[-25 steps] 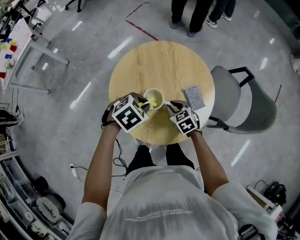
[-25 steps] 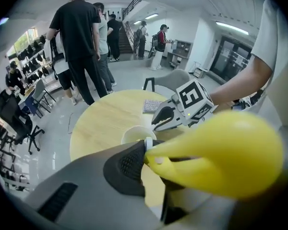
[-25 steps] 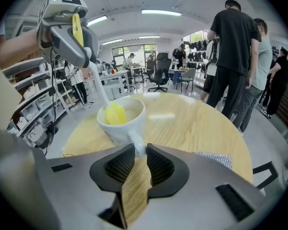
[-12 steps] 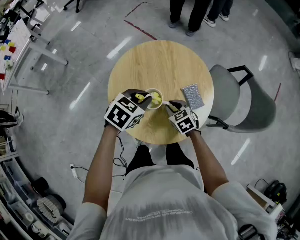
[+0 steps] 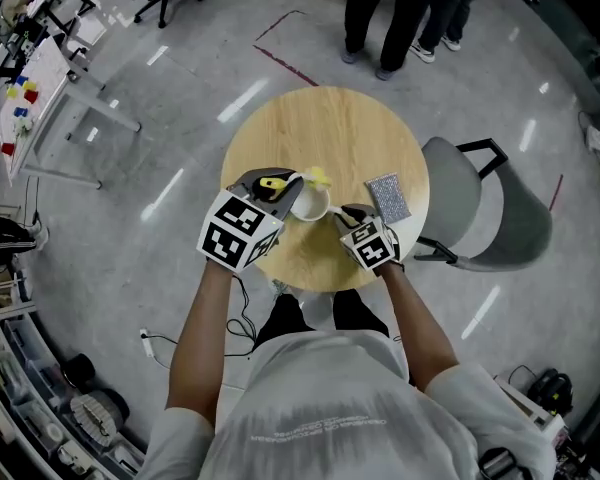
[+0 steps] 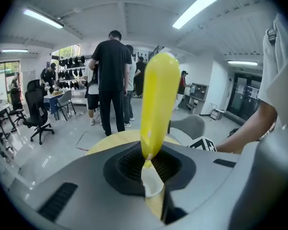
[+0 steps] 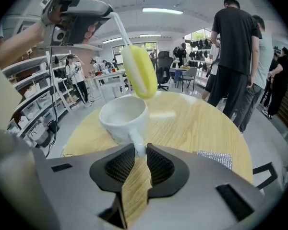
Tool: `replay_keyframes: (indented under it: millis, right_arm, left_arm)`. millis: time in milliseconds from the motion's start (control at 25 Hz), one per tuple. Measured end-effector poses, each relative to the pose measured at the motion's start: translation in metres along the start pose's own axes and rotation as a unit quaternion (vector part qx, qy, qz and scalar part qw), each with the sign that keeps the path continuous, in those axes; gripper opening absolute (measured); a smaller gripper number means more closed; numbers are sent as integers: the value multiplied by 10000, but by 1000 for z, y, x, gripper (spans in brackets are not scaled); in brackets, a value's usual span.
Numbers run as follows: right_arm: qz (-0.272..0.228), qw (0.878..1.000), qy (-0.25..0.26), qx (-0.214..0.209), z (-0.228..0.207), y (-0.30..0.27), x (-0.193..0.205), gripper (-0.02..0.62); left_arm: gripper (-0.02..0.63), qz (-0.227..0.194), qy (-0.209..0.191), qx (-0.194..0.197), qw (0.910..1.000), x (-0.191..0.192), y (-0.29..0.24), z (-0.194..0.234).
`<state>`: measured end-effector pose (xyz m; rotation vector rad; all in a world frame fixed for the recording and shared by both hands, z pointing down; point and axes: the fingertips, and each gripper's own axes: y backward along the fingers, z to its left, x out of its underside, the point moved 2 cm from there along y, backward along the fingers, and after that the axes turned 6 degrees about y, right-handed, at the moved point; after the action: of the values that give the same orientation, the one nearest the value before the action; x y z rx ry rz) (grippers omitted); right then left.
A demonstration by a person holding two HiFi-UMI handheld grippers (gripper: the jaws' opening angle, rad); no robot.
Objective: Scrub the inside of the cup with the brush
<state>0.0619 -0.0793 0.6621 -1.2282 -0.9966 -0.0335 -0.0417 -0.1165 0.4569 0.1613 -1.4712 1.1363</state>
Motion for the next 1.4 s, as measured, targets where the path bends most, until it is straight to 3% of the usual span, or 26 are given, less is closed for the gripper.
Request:
replay_keyframes:
  millis: [120, 360, 560, 920, 1400]
  right_arm:
    - [35, 10000, 28, -19, 0, 0, 0, 104]
    - [45, 10000, 28, -28, 2, 0, -3, 104]
    - [17, 10000, 5, -23, 3, 1, -1, 104]
    - [-46, 9999, -115, -121, 7, 1, 1, 101]
    - [-16, 9986, 8, -520, 34, -1, -1, 92]
  left_arm:
    - [49, 46, -45, 5, 10000, -6, 8, 3]
    - [49, 1028, -226, 283, 9940, 33, -5, -3]
    - [49, 1022, -79, 105, 9947, 60, -34, 0]
    - [49, 255, 261, -291, 9989, 65, -57, 10]
    - [49, -842, 537, -552, 9935, 9, -22, 17]
